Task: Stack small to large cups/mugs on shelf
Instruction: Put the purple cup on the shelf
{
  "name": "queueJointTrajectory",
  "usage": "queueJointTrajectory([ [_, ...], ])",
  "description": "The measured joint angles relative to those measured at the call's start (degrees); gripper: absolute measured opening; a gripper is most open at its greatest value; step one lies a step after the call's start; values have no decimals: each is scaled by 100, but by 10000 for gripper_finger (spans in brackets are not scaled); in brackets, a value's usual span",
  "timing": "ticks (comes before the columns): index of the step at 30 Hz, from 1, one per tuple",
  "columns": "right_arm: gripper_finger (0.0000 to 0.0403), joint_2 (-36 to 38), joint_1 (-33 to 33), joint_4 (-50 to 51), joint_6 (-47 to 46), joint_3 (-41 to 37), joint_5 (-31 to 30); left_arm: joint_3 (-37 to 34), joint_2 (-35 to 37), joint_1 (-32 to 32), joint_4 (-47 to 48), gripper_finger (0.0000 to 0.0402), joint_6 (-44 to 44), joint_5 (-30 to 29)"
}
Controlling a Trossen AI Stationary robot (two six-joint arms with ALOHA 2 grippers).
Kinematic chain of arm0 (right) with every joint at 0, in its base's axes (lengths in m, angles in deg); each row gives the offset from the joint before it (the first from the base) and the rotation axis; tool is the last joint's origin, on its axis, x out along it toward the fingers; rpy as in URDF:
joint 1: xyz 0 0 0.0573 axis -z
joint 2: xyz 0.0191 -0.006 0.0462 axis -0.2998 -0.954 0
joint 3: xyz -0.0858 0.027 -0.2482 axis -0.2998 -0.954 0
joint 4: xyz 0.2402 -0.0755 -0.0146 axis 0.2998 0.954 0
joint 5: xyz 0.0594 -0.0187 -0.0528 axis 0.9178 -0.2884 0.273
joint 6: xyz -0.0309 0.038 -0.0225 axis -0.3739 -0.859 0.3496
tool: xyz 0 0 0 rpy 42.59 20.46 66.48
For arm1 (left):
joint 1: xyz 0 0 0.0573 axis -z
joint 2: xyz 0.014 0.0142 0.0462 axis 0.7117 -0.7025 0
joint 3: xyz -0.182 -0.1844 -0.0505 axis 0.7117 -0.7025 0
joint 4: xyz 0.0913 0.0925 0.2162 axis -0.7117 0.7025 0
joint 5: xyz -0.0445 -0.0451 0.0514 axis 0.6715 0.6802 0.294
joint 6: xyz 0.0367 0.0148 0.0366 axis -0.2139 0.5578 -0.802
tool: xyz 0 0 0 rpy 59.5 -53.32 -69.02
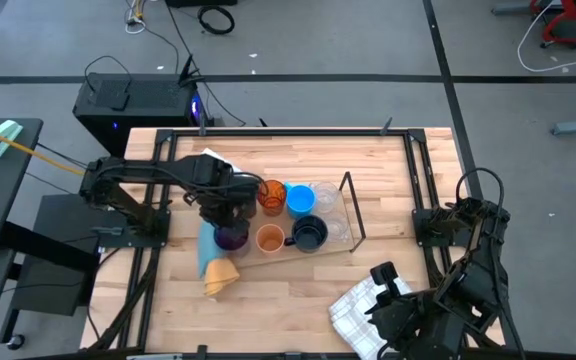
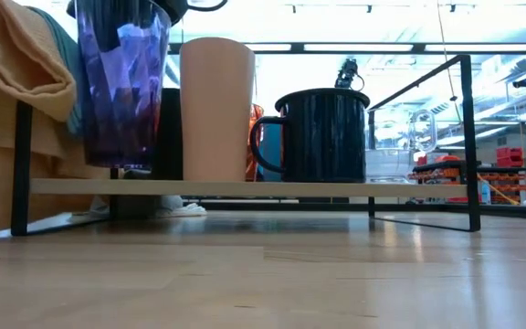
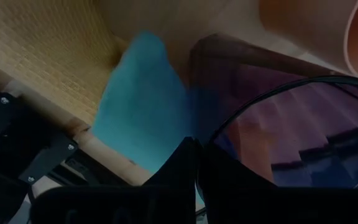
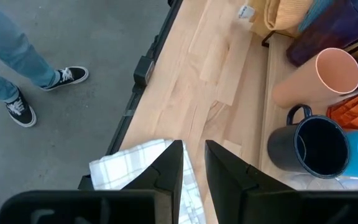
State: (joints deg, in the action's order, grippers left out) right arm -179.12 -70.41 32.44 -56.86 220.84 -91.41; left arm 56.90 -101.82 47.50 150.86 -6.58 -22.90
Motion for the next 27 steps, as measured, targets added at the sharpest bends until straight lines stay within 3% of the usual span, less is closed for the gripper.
queueJointTrajectory([
  [21,74,0,44,0,105,0,0,0,0,-8,-345,12,-5,-42],
  [27,74,0,42,0,107,0,2,0,0,-8,-349,29,-3,-85],
])
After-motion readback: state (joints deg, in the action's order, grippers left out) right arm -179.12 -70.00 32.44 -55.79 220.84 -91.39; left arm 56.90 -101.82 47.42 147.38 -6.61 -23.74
